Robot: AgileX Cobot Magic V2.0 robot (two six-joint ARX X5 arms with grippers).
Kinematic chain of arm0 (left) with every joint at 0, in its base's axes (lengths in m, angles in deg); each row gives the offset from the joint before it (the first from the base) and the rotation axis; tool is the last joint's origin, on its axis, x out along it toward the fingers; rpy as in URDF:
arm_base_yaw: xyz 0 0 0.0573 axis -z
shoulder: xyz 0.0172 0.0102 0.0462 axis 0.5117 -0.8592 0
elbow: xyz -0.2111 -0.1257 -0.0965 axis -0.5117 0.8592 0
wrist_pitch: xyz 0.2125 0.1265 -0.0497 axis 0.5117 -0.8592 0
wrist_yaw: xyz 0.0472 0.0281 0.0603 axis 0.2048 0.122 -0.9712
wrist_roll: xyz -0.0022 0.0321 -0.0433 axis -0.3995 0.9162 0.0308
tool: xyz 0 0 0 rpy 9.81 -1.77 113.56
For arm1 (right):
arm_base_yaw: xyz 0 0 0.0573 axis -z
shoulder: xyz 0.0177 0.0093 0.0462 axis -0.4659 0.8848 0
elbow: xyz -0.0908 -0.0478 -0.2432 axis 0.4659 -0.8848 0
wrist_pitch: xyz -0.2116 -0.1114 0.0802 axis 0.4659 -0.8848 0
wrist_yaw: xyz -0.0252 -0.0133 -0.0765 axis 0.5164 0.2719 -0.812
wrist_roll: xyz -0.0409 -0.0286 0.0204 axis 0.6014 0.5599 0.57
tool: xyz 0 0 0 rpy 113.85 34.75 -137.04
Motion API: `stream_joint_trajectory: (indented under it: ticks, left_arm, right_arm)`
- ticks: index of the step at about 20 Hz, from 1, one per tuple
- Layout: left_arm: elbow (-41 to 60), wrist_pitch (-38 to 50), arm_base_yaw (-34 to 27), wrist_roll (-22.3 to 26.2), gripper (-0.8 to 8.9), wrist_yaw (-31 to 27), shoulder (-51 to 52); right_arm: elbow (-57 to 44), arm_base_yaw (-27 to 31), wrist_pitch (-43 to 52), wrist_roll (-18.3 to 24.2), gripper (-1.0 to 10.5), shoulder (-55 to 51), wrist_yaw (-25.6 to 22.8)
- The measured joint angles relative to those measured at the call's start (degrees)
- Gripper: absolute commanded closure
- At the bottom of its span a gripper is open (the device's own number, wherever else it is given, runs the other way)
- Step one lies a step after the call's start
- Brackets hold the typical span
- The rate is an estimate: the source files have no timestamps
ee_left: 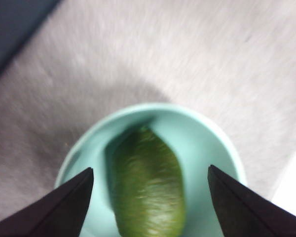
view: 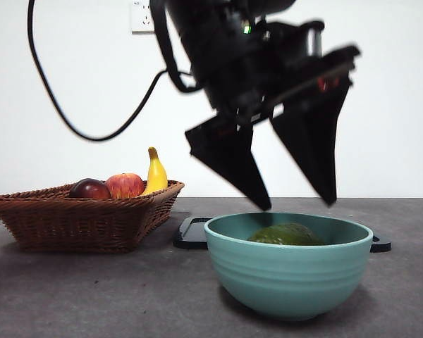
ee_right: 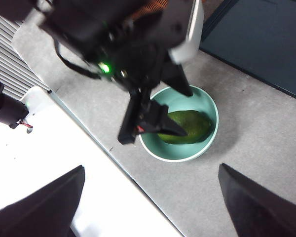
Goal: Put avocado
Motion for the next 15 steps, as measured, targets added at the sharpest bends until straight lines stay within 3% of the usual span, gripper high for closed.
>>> stream_joint_trajectory:
  ticks: [5,15]
  left_arm:
    - [-2.3,-2.1,-2.4,0.2,4.40,0.0,6.3]
    - [-1.2,-10.3,-17.3,1.3,4.41,0.1,29.8]
  right_arm:
    - [0.0,0.0,0.0,0.0,5.1,0.0,-0.3]
    - [0.0,0.0,1.4,0.0,5.1,1.0,-1.7]
